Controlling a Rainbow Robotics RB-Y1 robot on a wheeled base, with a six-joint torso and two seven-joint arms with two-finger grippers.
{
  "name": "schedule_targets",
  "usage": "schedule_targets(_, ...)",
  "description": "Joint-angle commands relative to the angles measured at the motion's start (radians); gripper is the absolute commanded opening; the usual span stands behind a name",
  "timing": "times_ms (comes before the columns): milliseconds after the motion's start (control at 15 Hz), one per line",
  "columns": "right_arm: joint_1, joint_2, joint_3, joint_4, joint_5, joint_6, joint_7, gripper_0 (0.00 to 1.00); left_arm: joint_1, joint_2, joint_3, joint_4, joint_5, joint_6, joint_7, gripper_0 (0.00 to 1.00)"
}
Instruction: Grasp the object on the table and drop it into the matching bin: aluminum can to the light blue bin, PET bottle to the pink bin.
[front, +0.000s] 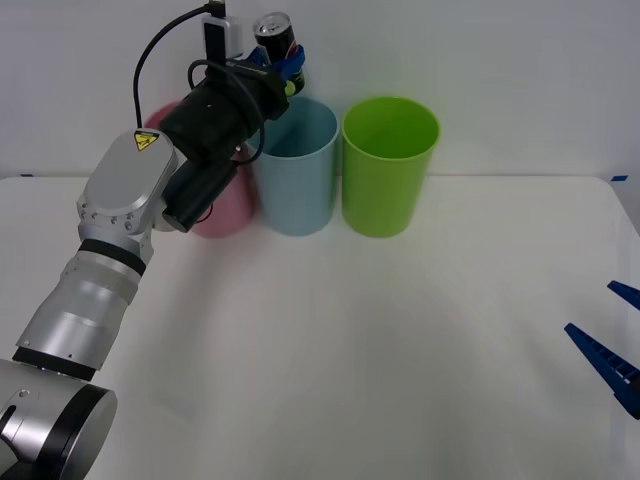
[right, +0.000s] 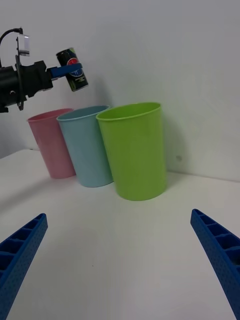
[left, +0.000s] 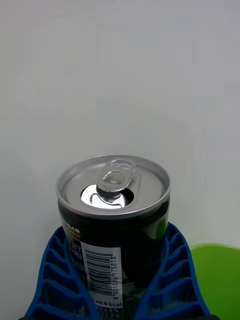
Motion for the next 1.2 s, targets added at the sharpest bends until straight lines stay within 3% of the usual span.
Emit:
schedule_targets(67,0.0,0.0,0.0,0.0,0.0,0.0,0.0,1.0,-0.015,-0.002,-0.001,0.02,-0.014,0.0,-0.003,0.0)
schedule_targets(667,0.0,0.0,0.0,0.0,0.0,0.0,0.0,1.0,-0.017,-0.006,-0.001,0.021,-0.025,0.002,-0.003,0.0)
schedule_targets(733,0.0,0.0,0.0,0.0,0.0,0.0,0.0,1.0,-0.017,-0.008,-0.001,0.021,-0.025,0.002,-0.005,0.07)
schedule_targets(800,0.0,0.0,0.0,0.0,0.0,0.0,0.0,1.0,-0.017,-0.006,-0.001,0.021,-0.025,0.0,-0.006,0.29)
schedule_targets(867,0.0,0.0,0.0,0.0,0.0,0.0,0.0,1.0,-0.017,-0.006,-0.001,0.021,-0.023,0.0,-0.008,1.0)
schedule_targets(1200,0.0,0.0,0.0,0.0,0.0,0.0,0.0,1.0,-0.017,-0.006,-0.001,0.021,-0.02,-0.005,-0.02,1.0)
